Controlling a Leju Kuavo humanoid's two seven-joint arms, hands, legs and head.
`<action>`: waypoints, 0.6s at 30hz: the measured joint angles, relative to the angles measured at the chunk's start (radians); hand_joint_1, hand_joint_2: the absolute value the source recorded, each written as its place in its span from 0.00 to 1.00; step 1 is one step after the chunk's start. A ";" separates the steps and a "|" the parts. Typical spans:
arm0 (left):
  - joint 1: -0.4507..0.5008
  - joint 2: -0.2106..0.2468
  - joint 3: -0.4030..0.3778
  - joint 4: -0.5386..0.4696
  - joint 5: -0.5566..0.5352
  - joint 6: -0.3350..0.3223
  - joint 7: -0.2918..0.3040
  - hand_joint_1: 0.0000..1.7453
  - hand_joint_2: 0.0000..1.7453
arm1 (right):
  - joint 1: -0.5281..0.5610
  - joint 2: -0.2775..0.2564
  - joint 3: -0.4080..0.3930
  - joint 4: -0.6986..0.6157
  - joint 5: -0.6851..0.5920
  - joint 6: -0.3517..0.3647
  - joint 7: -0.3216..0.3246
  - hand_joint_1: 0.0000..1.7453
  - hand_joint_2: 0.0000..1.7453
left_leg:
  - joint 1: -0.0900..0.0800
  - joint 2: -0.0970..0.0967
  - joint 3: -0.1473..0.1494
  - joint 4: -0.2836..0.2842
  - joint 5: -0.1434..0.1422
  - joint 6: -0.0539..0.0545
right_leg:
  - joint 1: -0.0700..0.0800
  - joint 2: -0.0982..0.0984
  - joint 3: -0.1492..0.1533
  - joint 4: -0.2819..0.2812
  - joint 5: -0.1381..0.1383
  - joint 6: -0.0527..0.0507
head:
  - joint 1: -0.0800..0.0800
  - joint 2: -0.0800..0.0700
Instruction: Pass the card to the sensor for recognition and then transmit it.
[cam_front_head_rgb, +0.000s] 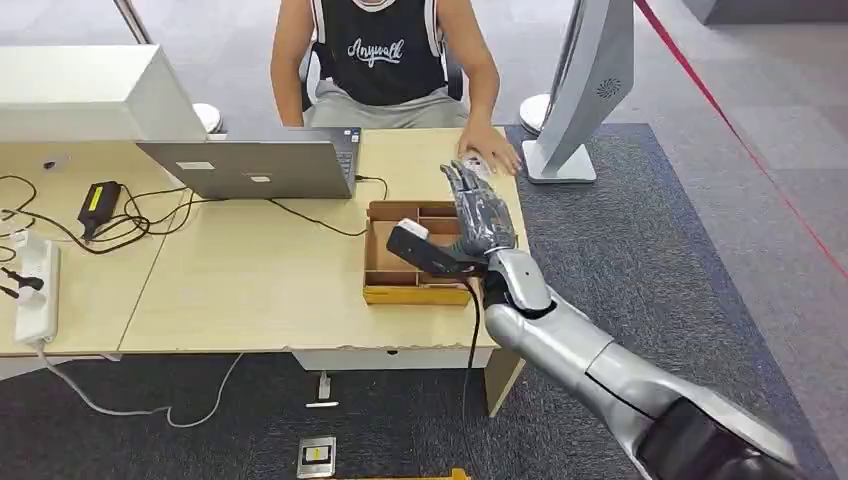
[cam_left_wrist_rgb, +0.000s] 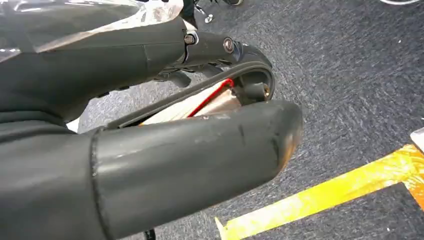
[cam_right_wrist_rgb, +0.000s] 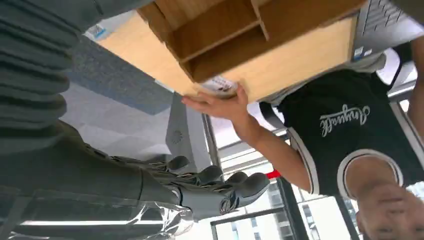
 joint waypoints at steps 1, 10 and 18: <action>0.001 0.000 0.000 0.000 0.001 0.000 0.000 0.00 0.00 | 0.016 -0.004 0.000 -0.017 0.006 0.002 0.002 0.00 1.00 | 0.000 0.000 0.000 0.000 0.000 0.000 | 0.000 0.000 0.000 0.000 0.000 0.000 | 0.000 0.000; 0.002 0.004 0.000 0.002 0.001 0.001 0.000 0.00 0.00 | 0.089 -0.036 -0.001 -0.114 0.037 0.023 0.010 0.00 1.00 | 0.000 0.000 0.000 0.000 0.000 0.000 | 0.000 0.000 0.000 0.000 0.000 0.000 | 0.000 0.000; 0.002 0.005 0.000 0.002 -0.005 0.001 0.006 0.00 0.00 | 0.153 -0.049 0.002 -0.156 0.053 0.043 0.017 0.00 1.00 | 0.000 0.000 0.000 0.000 0.000 0.000 | 0.000 0.000 0.000 0.000 0.000 0.000 | 0.000 0.000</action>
